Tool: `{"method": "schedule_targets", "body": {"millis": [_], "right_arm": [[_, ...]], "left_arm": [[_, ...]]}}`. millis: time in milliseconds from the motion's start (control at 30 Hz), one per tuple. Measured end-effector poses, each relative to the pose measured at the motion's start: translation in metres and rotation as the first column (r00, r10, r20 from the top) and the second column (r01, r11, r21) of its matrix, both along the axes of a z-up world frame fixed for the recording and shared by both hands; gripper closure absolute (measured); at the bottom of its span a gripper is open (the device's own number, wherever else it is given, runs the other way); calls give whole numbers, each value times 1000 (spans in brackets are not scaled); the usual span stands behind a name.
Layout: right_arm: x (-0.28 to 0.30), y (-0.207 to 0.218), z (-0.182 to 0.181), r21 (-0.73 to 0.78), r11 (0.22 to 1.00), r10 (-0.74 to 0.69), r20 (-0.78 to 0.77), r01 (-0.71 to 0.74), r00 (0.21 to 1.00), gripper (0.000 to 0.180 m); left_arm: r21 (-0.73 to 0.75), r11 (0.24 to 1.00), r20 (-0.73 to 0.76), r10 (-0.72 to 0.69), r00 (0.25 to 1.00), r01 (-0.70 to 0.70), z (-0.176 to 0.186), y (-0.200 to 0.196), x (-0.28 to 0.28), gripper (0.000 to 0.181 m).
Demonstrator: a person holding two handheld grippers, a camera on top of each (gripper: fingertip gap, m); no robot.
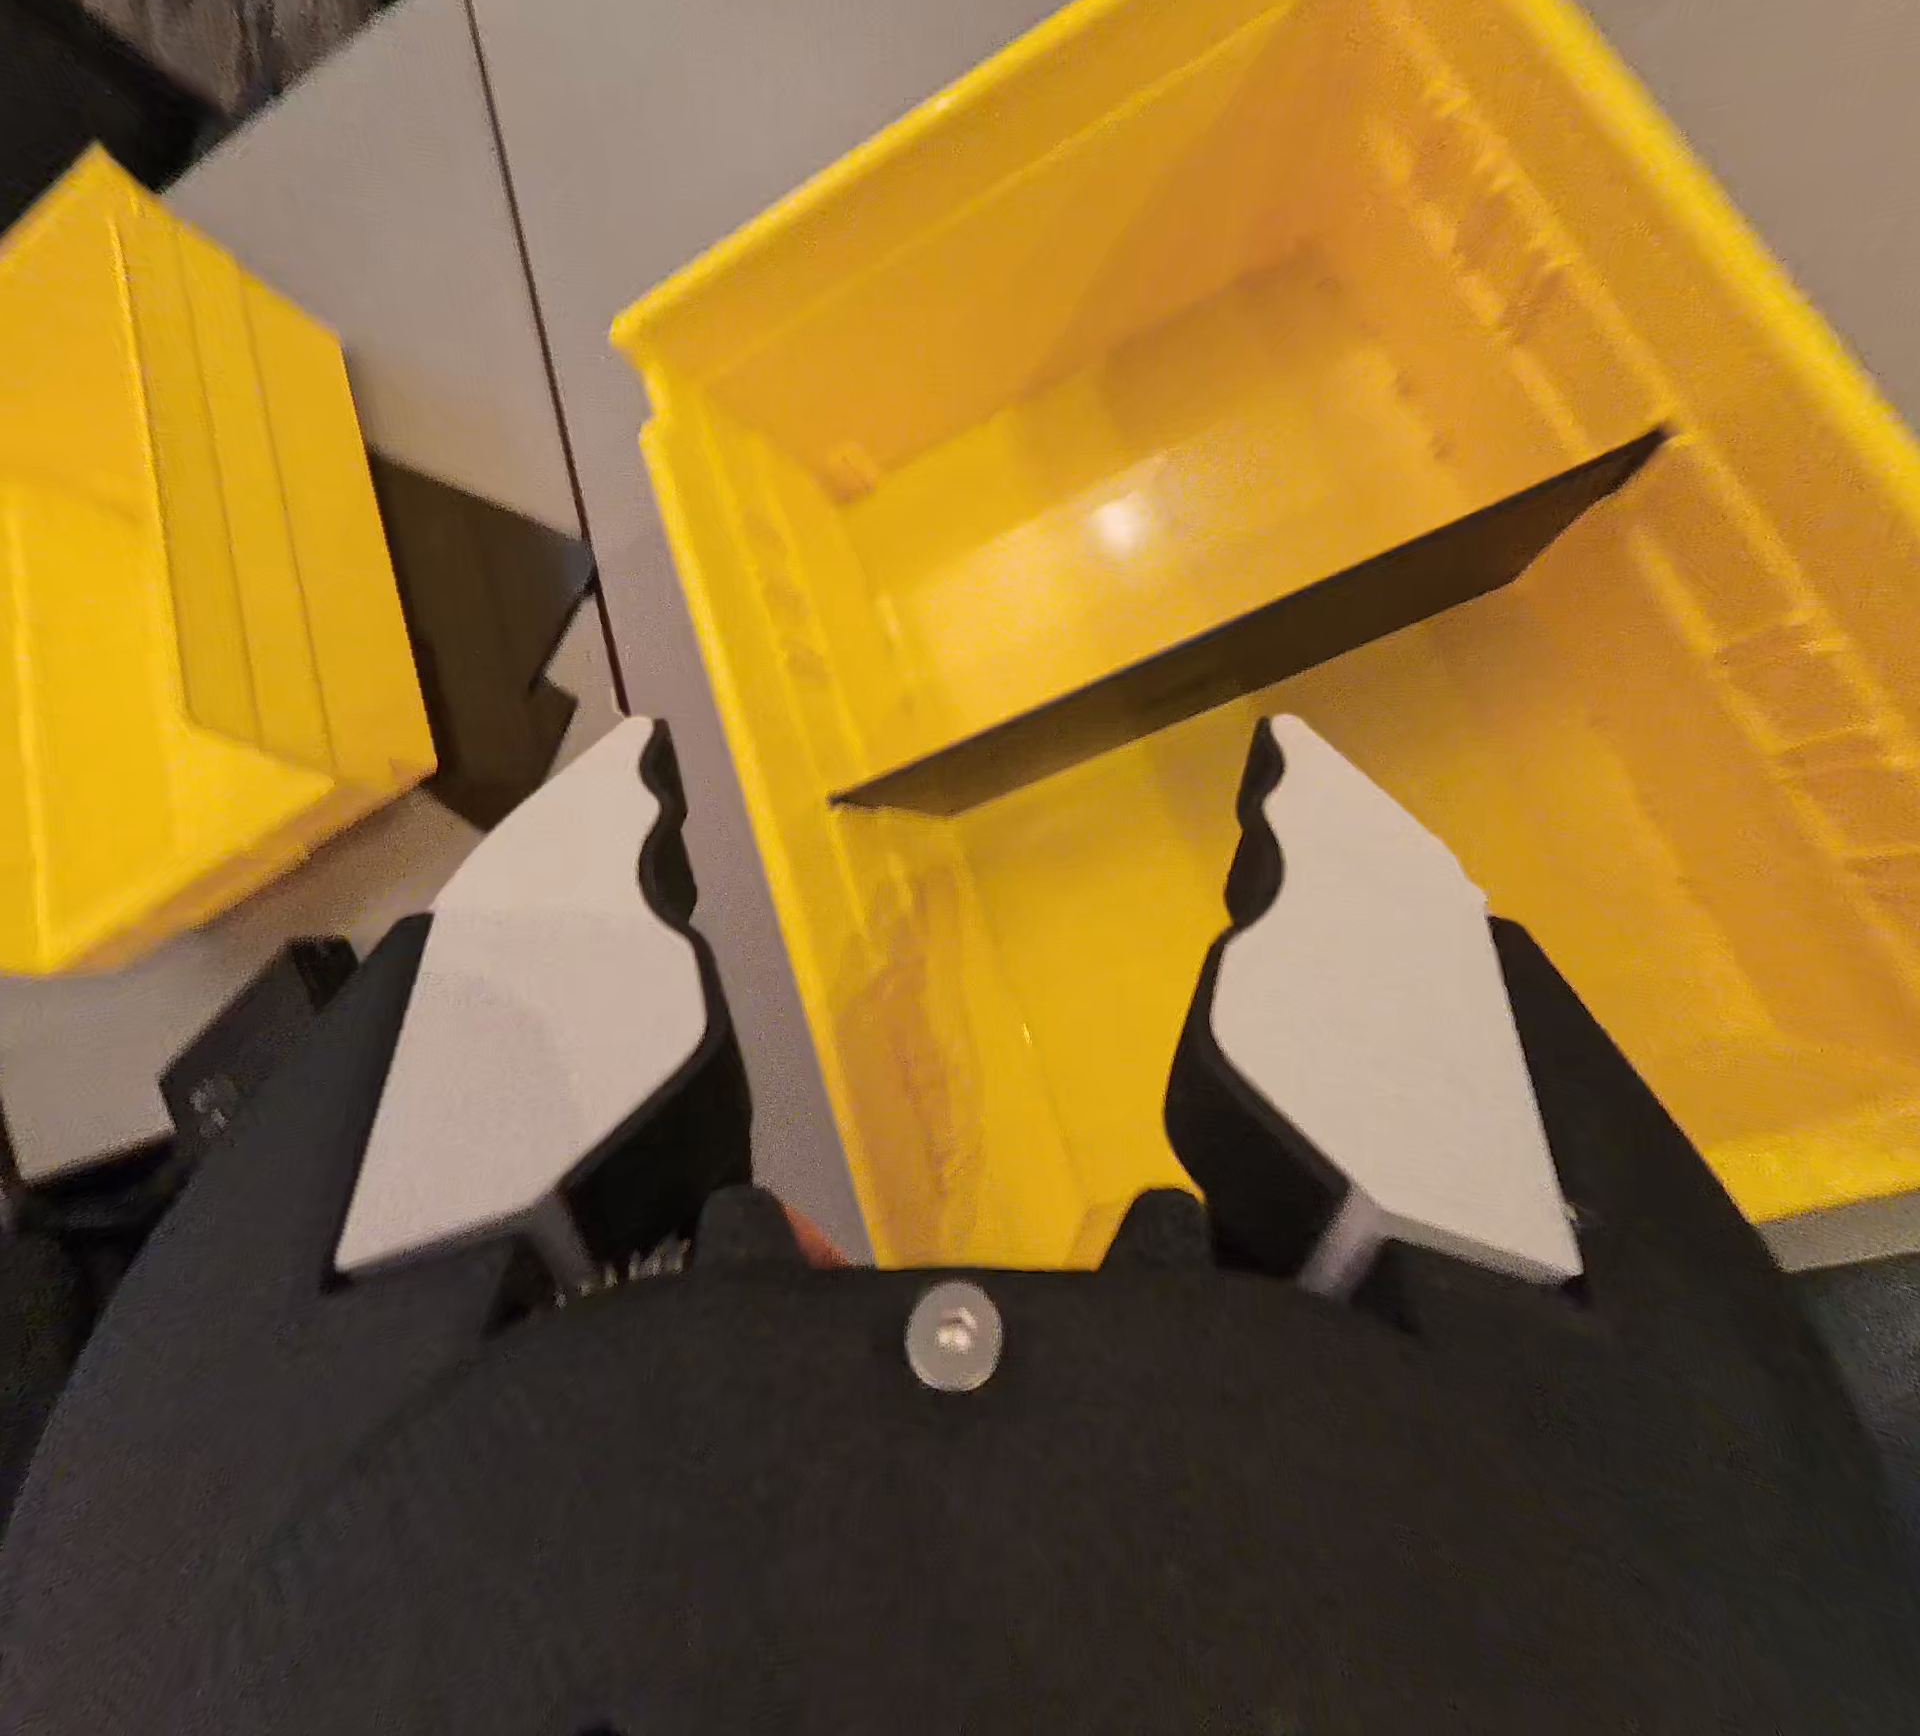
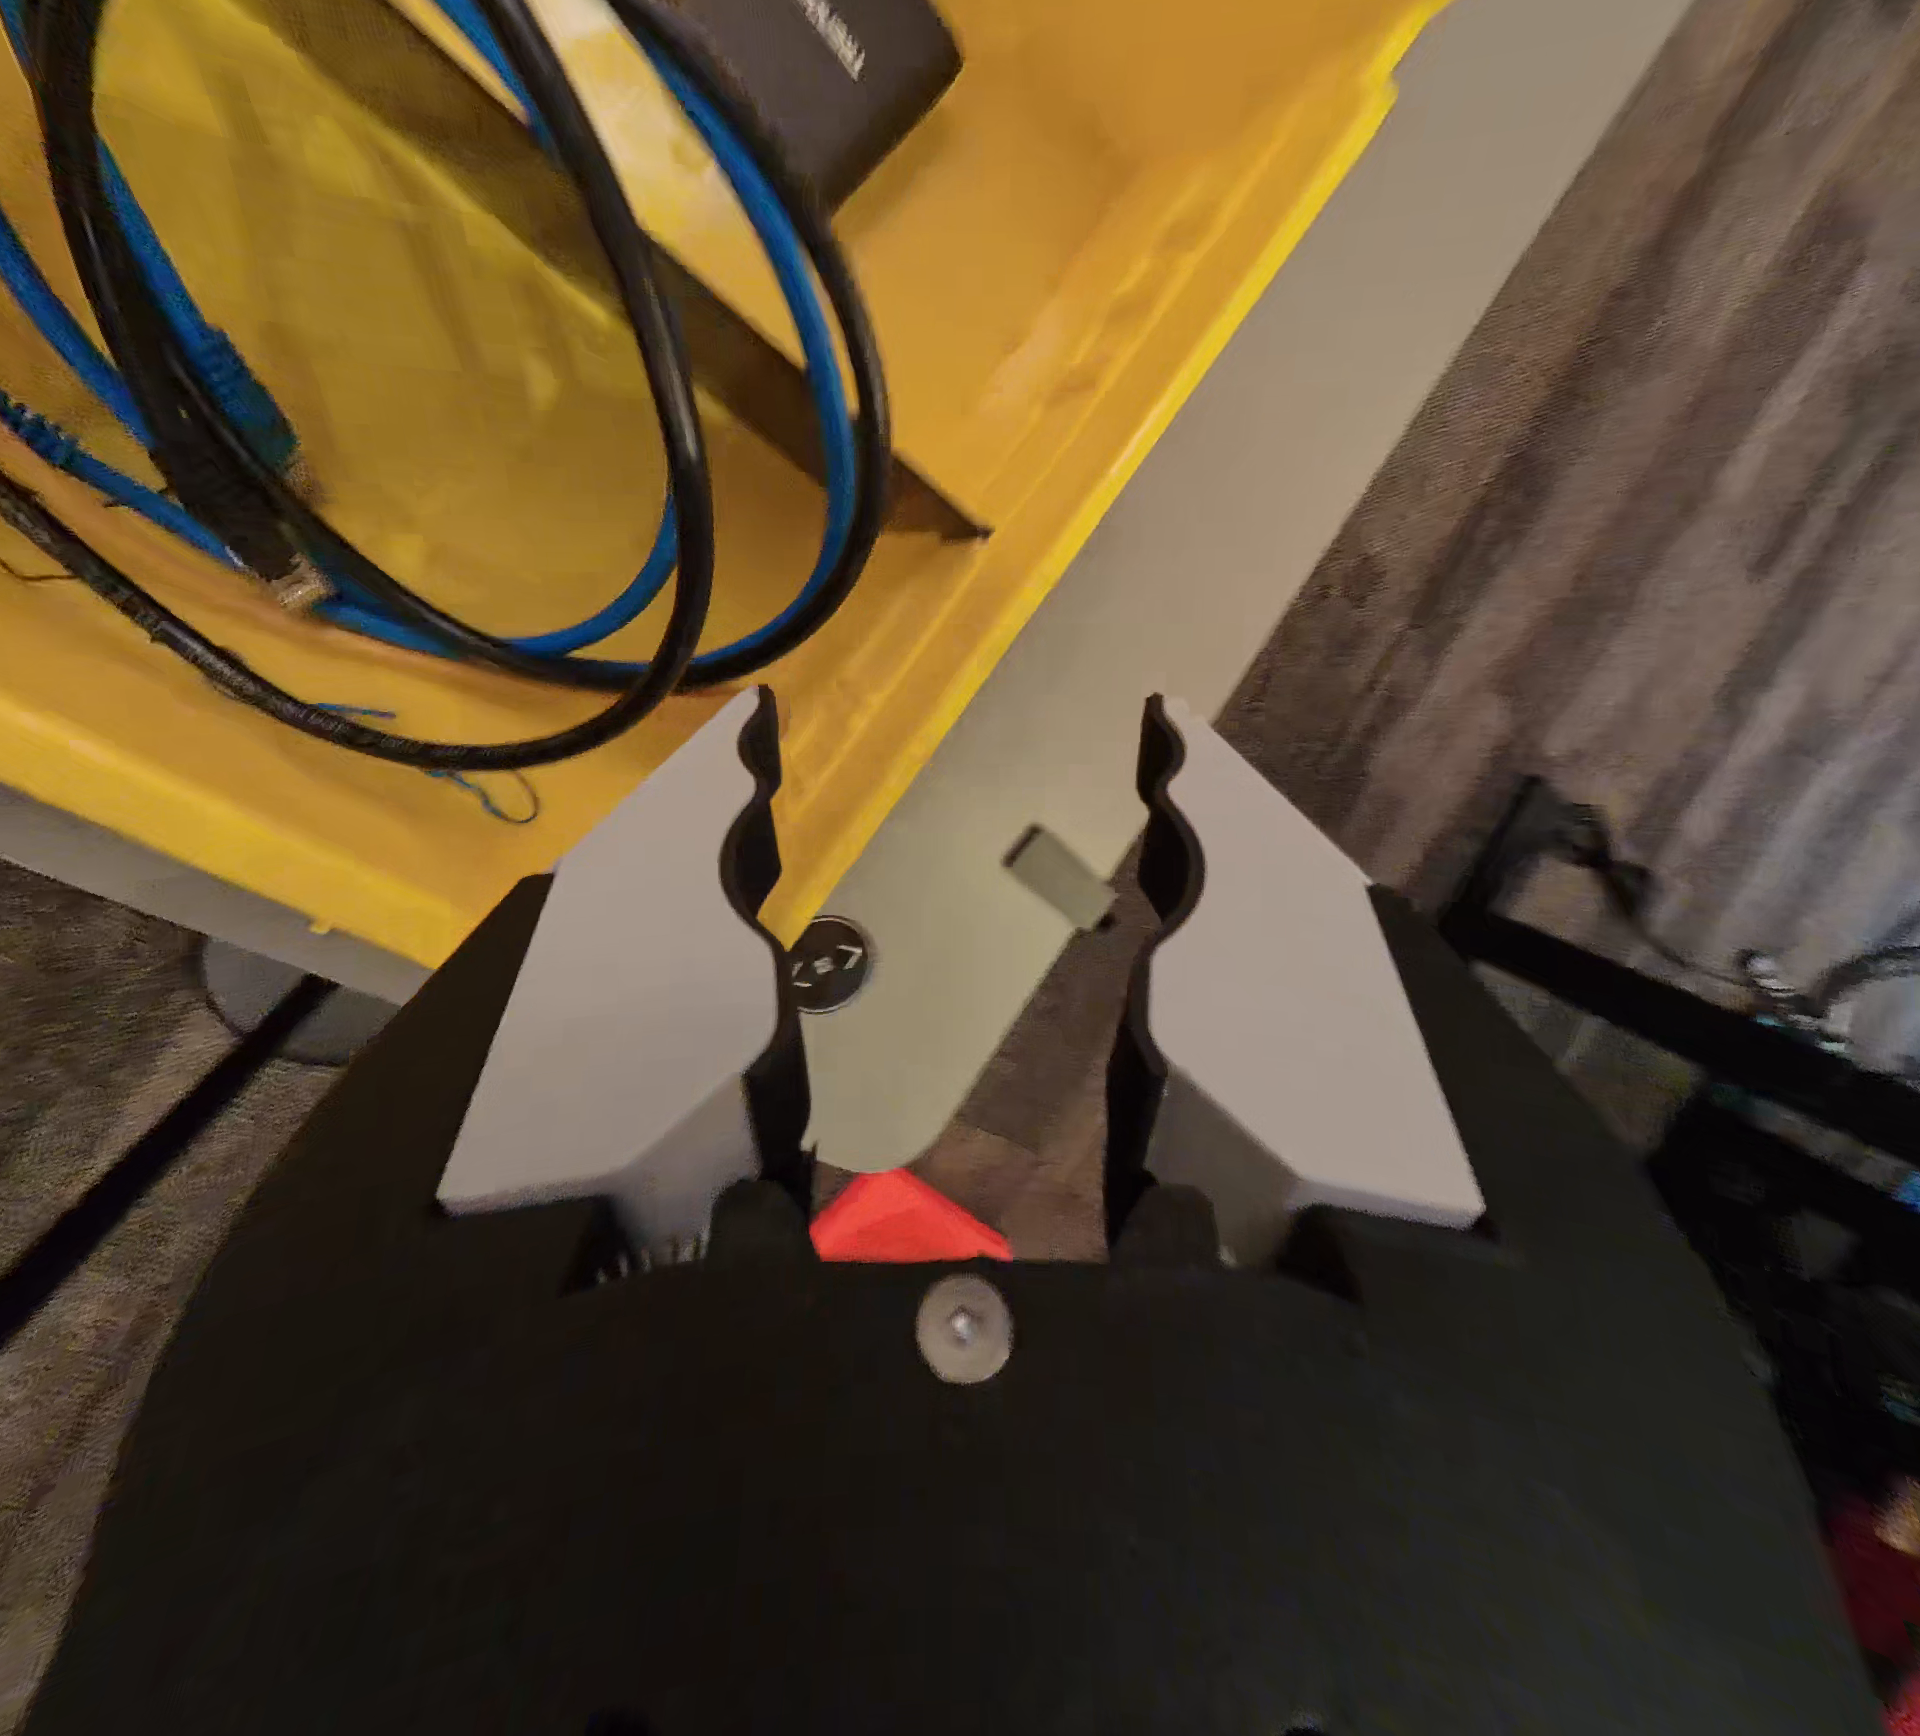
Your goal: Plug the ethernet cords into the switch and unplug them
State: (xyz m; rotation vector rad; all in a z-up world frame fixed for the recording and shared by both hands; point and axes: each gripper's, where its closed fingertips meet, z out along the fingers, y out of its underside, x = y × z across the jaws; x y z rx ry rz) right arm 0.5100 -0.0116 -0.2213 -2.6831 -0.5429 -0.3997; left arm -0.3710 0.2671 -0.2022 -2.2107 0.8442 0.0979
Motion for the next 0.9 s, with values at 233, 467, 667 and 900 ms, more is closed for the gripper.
{"method": "schedule_targets", "body": {"millis": [233,467,667,900], "right_arm": [[-6,-12,-16,168,974,-93,-312,152,946,130],[-25,-17,-20,120,974,-114,-470,192,875,120],[-46,-5,-25,125,977,-71,-566,170,821,119],[-68,29,-20,183,961,-44,-640,208,767,106]], "left_arm": [[-192,976,84,122,989,-104,-48,-7,-40,91],[-217,959,-13,185,983,-183,-56,-11,-67,111],[-376,926,205,116,972,-31,-90,-18,-54,167],[-323,945,181,116,977,-53,-87,-10,-51,173]]}}
